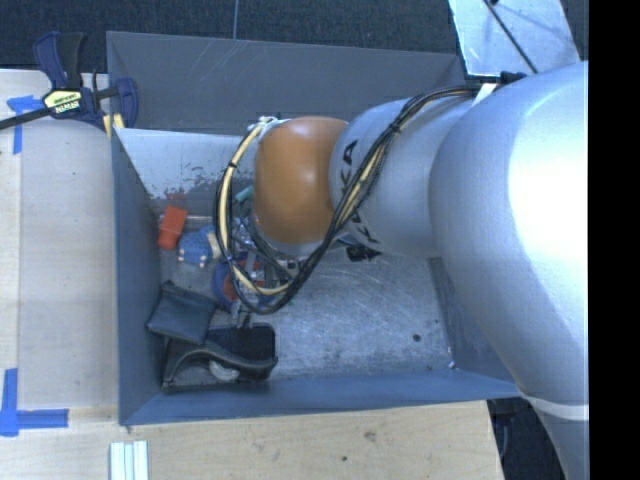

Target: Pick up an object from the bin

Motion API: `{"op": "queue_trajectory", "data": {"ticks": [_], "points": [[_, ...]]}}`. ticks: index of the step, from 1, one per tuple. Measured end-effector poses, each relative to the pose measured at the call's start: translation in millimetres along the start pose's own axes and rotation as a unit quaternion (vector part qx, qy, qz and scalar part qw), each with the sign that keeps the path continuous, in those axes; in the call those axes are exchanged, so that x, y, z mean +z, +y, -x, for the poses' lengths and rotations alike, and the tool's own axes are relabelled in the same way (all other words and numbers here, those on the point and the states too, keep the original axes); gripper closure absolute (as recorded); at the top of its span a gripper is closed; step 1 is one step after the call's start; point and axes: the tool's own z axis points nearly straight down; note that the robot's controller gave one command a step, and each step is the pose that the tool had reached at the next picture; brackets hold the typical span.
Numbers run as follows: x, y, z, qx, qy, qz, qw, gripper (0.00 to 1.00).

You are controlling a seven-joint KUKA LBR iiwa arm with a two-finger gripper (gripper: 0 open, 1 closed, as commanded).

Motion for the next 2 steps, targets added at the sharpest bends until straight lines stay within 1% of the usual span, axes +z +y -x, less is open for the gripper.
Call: {"op": "queue_trajectory", "data": {"ticks": [1,2], "points": [[1.3,0.1,-2.3,0.001,0.0059,-0.001,1.0,1.0],[-157.5,2.2,2.0,0.003,0.0039,-0.001,1.0,1.0]]}}
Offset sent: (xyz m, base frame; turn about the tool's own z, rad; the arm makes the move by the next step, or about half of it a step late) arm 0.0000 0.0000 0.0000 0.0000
